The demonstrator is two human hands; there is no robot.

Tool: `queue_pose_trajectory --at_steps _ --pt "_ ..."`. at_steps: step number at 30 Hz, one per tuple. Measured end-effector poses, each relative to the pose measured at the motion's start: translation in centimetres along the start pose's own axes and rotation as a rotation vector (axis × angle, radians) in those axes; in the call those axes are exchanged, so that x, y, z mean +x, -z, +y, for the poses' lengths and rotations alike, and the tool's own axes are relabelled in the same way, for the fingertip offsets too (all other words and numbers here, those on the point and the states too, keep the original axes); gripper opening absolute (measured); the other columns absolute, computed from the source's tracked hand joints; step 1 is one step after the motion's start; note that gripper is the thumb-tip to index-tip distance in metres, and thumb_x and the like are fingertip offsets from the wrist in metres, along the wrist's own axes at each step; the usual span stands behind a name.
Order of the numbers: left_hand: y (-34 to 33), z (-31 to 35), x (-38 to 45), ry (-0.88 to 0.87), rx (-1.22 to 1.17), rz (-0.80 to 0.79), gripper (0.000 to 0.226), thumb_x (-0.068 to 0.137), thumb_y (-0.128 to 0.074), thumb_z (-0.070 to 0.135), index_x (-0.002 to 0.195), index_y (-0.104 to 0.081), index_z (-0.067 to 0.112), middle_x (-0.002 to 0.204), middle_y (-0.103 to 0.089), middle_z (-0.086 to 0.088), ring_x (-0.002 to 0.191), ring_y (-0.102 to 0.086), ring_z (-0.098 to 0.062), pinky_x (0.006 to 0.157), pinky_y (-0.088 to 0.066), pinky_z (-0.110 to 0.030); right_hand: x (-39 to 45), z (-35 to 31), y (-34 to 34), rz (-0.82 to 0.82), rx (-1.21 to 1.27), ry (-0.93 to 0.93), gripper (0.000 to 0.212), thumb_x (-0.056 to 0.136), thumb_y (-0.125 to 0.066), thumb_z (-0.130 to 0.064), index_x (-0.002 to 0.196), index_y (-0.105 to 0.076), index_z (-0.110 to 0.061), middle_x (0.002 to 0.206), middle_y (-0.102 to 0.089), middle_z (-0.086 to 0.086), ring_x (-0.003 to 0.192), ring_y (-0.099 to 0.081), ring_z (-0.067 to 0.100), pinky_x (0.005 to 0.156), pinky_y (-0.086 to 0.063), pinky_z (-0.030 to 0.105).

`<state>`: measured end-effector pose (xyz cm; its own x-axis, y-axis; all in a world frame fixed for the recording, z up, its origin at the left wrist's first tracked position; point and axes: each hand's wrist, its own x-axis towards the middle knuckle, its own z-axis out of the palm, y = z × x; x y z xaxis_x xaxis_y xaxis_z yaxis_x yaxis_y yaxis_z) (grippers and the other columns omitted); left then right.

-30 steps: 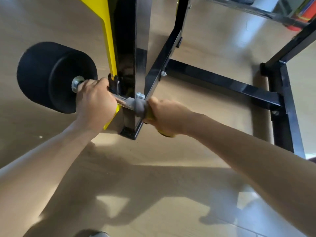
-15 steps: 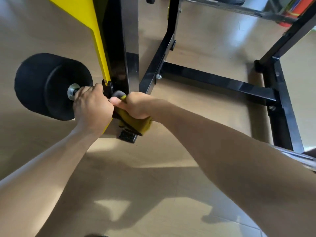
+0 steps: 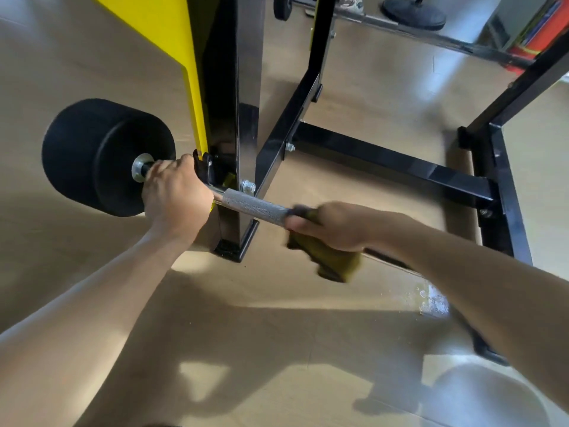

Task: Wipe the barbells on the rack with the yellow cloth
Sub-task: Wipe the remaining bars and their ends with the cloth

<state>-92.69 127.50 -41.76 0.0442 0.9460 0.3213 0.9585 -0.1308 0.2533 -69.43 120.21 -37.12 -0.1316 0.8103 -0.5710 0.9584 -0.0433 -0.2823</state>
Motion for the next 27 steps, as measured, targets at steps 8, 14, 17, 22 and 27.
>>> queue_pose_trajectory --at_steps 8,14,17,22,27 --pt "-0.5 -1.1 -0.1 -0.065 -0.107 0.074 0.015 0.081 -0.043 0.003 0.084 -0.058 0.002 0.078 -0.059 -0.018 0.084 -0.056 -0.038 0.074 -0.046 -0.043 4.9 -6.9 -1.9 0.443 -0.238 0.246 0.043 0.102 -0.041 -0.046 0.132 -0.043 -0.015 0.105 -0.060 0.007 0.092 -0.064 0.026 0.081 -0.055 0.040" --pt "0.2 -1.0 -0.7 -0.038 -0.122 0.059 0.014 0.084 -0.050 -0.001 0.090 -0.062 -0.002 0.084 -0.063 -0.022 0.088 -0.059 -0.041 0.088 -0.050 -0.050 0.3 -0.8 -3.7 0.502 -0.440 0.419 0.075 0.097 -0.055 -0.022 0.156 -0.008 -0.016 0.127 -0.051 0.010 0.094 -0.058 0.019 0.073 -0.056 0.035" --pt "0.3 -0.6 -0.3 -0.006 -0.113 0.034 0.012 0.083 -0.053 0.001 0.090 -0.062 -0.002 0.086 -0.065 -0.023 0.091 -0.059 -0.042 0.088 -0.050 -0.051 -3.1 1.4 -2.7 0.255 -0.203 0.070 0.040 0.098 -0.055 -0.035 0.133 -0.039 -0.023 0.106 -0.063 0.000 0.076 -0.058 0.011 0.061 -0.048 0.025" --pt "0.4 0.2 -0.7 0.020 -0.109 0.065 0.016 0.081 -0.050 -0.002 0.089 -0.062 -0.006 0.084 -0.064 -0.026 0.088 -0.060 -0.044 0.090 -0.050 -0.053 1.8 -4.0 -2.1 0.365 -0.194 0.111 0.043 0.102 -0.033 -0.053 0.117 -0.051 -0.017 0.096 -0.064 0.002 0.080 -0.062 0.018 0.072 -0.052 0.032" --pt "0.5 0.1 -0.9 -0.001 -0.067 0.069 0.022 0.079 -0.042 0.000 0.084 -0.062 -0.007 0.077 -0.062 -0.026 0.081 -0.059 -0.044 0.090 -0.049 -0.054 4.4 -7.3 -4.9 0.798 -0.505 0.234 0.048 0.104 -0.032 -0.033 0.147 -0.032 -0.012 0.126 -0.055 0.007 0.102 -0.060 0.023 0.065 -0.041 0.032"
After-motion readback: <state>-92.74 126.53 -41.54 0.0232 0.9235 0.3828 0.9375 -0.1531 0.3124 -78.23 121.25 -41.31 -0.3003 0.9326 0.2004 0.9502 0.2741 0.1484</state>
